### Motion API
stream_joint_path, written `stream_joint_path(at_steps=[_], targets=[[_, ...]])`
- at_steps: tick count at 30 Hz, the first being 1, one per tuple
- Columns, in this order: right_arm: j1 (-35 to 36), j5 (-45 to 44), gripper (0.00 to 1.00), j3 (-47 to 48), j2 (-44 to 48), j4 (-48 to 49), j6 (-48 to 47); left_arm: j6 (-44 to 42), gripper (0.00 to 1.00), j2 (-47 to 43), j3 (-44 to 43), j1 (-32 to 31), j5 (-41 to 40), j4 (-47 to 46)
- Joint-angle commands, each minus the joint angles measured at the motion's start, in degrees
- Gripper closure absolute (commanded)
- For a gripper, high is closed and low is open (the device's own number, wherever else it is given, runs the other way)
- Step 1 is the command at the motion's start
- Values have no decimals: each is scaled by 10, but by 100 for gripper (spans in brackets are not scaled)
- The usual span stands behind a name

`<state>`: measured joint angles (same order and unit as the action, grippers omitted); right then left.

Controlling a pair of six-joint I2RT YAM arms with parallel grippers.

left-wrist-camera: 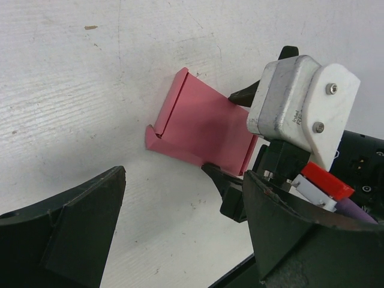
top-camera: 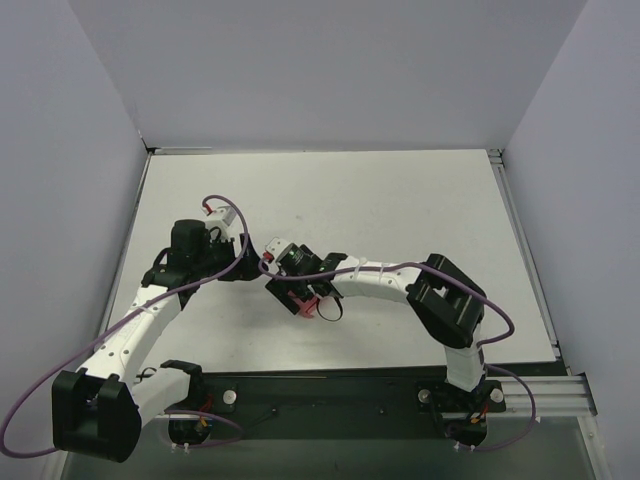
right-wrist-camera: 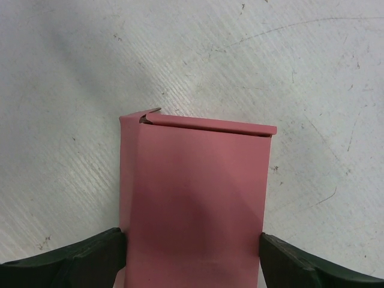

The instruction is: Fold the paper box

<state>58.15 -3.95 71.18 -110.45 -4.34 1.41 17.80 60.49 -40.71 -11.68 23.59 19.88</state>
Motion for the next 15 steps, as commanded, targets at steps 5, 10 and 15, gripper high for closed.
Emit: stream_joint_path(at_steps=[5,10,15], targets=[[-14,3,30,-32,-5,-105,22,1,12,-4,-6,-2,21,-25],[-29,64,36,-39,70,-103,23,2,12,-8,-3,-2,47,-39],[-76,183,42,-47,131,-102,25,9,12,-19,8,-2,120,-85]])
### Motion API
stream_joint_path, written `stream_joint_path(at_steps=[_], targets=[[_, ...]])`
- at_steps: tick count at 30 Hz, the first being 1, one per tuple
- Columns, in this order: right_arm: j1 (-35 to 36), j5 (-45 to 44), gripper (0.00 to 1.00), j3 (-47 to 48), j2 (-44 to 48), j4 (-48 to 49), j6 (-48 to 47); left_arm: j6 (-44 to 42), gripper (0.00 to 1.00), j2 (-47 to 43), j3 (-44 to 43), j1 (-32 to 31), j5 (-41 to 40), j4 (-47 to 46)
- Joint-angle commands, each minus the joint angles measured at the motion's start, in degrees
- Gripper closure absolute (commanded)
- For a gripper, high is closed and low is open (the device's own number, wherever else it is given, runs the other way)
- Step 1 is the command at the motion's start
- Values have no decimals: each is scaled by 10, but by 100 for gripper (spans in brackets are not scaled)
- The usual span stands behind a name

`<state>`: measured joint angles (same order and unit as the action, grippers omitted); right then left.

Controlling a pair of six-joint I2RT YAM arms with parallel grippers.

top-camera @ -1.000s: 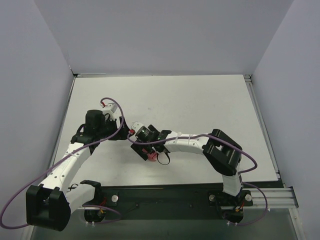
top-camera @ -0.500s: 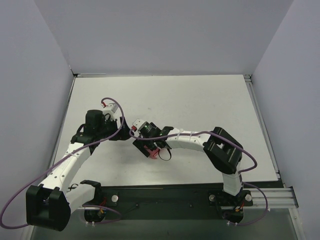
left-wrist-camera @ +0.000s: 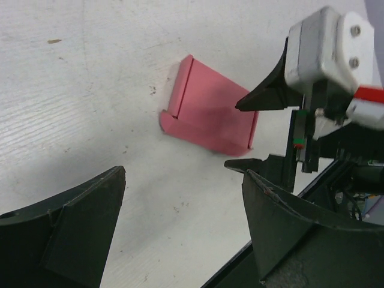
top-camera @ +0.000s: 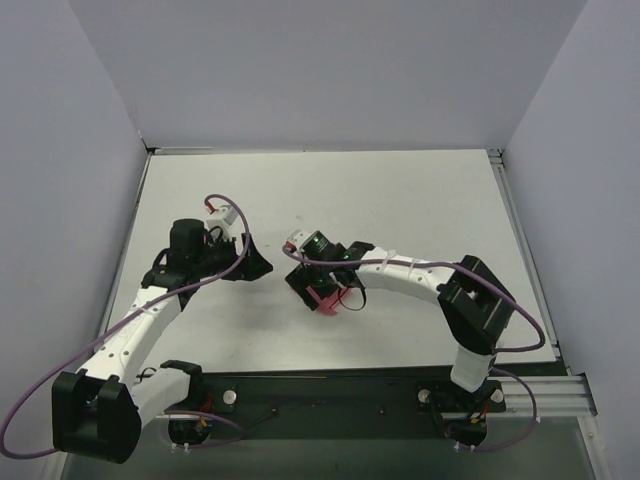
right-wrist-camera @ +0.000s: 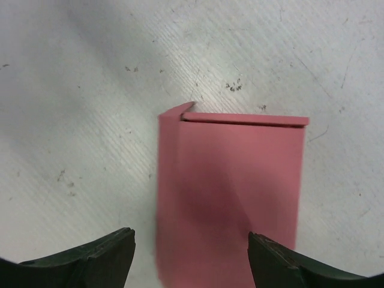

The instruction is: Fold the paper box

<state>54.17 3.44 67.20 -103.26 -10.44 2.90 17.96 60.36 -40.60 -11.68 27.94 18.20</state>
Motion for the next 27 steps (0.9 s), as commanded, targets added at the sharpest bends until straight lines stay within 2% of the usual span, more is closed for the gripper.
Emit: stream_joint_path(at_steps=[1,2,3,6,8,10,11,12,13,14,15,16,20,27], targets=[[-43,132,42,-11,66,-42,8,10,12,-17,9,-3,93,-79],[-60,162,43,-15,77,-42,5,14,12,-17,10,-3,133,-90],[-69,216,43,-19,84,-41,0,20,12,-18,15,-3,151,-112],[-100,305,44,-30,104,-37,-4,29,12,-27,21,-6,198,-141],[-112,297,42,-34,118,-36,-3,26,12,-32,22,-8,196,-140],[-108,240,34,-46,127,-35,-17,23,12,-39,25,-10,188,-135],[-102,203,24,-51,136,-33,-21,20,12,-39,25,-11,185,-133],[-82,170,20,-65,140,-33,-25,19,12,-38,25,-11,180,-128],[-64,82,18,-75,144,-16,-44,17,12,-38,23,-11,180,-126],[-46,34,13,-85,150,-3,-49,16,12,-36,22,-13,179,-125],[-10,-7,12,-107,152,10,-53,16,12,-34,21,-13,178,-123],[1,-85,11,-115,151,39,-54,16,12,-33,19,-13,172,-120],[43,-186,12,-144,125,100,-48,9,12,-34,16,-14,156,-107],[103,-282,17,-157,64,205,-121,9,12,-34,16,-13,146,-102]])
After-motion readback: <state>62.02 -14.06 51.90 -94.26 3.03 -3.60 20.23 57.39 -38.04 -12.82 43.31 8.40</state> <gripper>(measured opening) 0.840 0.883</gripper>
